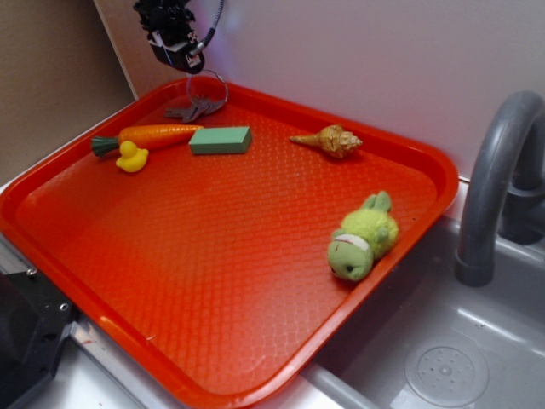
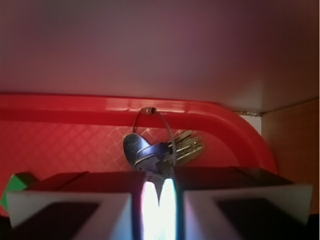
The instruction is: Grab the silver keys.
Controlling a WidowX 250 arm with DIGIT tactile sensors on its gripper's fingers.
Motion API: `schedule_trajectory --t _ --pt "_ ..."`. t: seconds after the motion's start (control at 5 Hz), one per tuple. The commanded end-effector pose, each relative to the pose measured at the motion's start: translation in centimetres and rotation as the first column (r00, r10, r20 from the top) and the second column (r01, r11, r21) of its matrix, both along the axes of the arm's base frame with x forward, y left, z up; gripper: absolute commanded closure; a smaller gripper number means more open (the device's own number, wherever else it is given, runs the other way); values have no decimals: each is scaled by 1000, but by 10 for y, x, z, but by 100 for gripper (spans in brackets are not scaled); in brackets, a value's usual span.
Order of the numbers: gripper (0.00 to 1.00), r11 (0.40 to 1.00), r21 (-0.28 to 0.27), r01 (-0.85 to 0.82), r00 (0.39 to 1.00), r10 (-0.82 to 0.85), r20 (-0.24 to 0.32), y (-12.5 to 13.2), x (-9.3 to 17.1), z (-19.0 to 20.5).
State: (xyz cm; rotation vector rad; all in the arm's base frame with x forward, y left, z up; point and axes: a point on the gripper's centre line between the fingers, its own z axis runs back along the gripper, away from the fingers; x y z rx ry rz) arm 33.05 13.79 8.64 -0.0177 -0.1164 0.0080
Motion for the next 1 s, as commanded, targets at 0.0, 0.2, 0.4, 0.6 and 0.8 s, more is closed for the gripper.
schedule_trajectory --t 0.0,0.2,0.4,0.6,0.8 --pt "0 998 19 -52 997 51 51 12 9 15" --pt "0 993 -56 -103 994 104 25 22 10 4" --pt "0 992 -71 -104 995 104 1 25 17 -9" --pt "39 995 -65 -77 997 76 -8 15 21 -20" --pt "100 997 -56 -52 999 51 -14 7 21 -21"
